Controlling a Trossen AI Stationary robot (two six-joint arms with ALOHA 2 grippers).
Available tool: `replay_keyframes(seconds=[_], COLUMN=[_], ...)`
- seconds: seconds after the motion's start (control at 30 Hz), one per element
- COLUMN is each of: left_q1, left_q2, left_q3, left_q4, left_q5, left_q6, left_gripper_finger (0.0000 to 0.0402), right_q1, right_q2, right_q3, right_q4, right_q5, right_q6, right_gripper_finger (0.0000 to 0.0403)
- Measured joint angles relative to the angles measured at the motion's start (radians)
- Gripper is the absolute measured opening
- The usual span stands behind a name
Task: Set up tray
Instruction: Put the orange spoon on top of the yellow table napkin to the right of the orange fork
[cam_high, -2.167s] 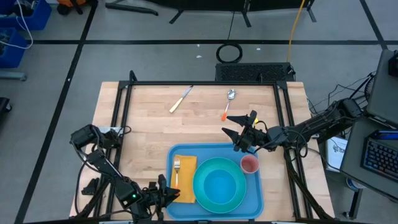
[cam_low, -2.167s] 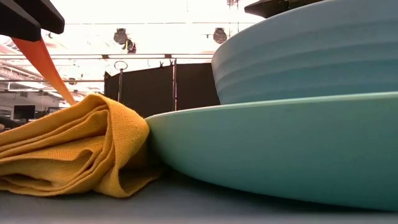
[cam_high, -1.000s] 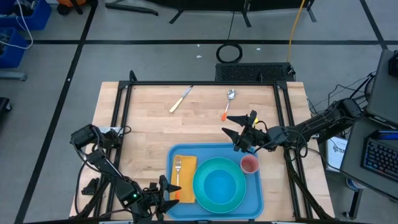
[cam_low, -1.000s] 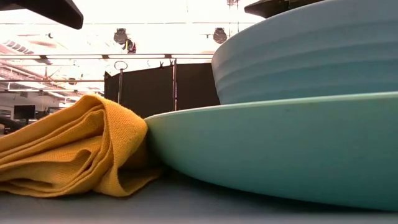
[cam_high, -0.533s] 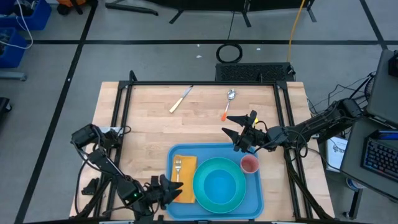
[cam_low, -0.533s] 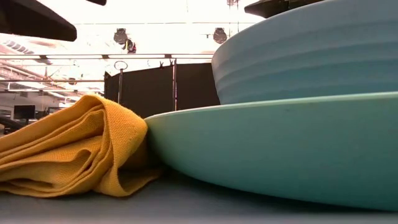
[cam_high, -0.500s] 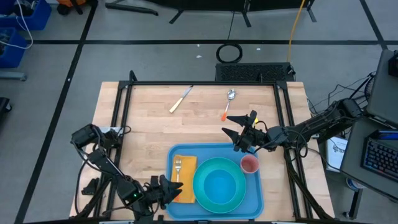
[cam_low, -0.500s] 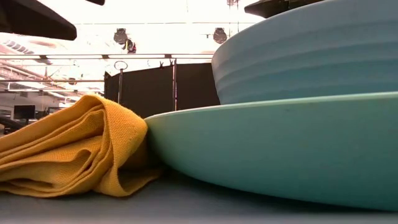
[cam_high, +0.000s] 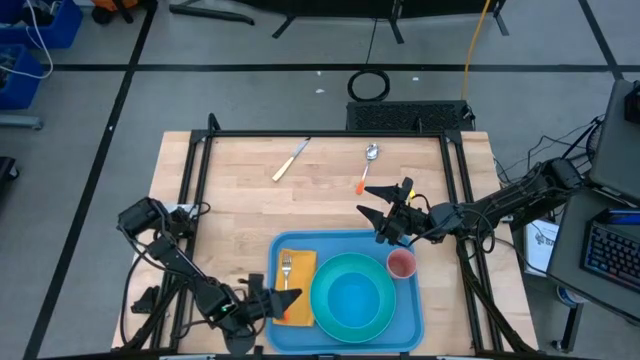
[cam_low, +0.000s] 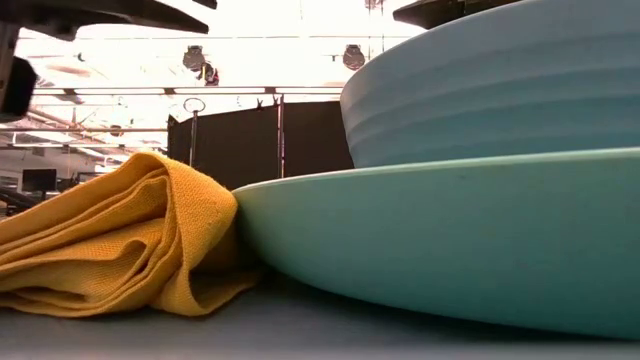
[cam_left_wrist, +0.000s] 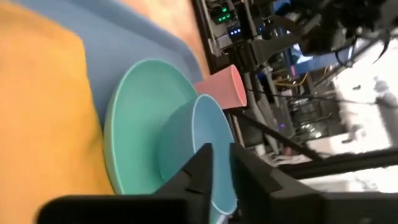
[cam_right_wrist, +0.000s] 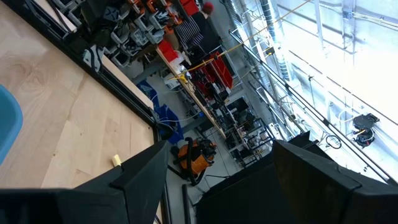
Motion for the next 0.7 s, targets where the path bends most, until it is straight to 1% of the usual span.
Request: replay_keyframes(seconds=[0.1, 0.13, 0.27, 0.4, 0.43, 0.57, 0.7], left_q1=[0.000, 0.000, -0.005, 0.001, 0.007, 0.053, 0.072], left_q2=[0.000, 0.000, 0.000, 0.000, 0.000, 0.000, 0.000], left_q3=[0.000, 0.000, 0.000, 0.000, 0.000, 0.000, 0.000], left_q4=[-0.002, -0.001, -0.002, -0.003, -0.006, -0.079, -0.129], left_q5=[-0.020, -0.029, -0.051, -0.119, -0.132, -0.139, -0.140], left_q6=[0.083, 0.084, 0.070, -0.033, -0.029, 0.090, 0.141], left_gripper_finger=[0.0014, 0.0008, 0.0011, 0.0004, 0.0005, 0.0010, 0.0003], right_q1=[0.000, 0.000, 0.000, 0.000, 0.000, 0.000, 0.000], right_q2=[0.000, 0.000, 0.000, 0.000, 0.000, 0.000, 0.000], right_q3=[0.000, 0.000, 0.000, 0.000, 0.000, 0.000, 0.000], right_q4=[0.000, 0.000, 0.000, 0.000, 0.000, 0.000, 0.000], right_q5=[0.000, 0.000, 0.000, 0.000, 0.000, 0.000, 0.000], right_q6=[0.000, 0.000, 0.000, 0.000, 0.000, 0.000, 0.000], right_gripper_finger=[0.0279, 0.0279, 0.0279, 0.0279, 0.0279, 0.0279, 0.0279])
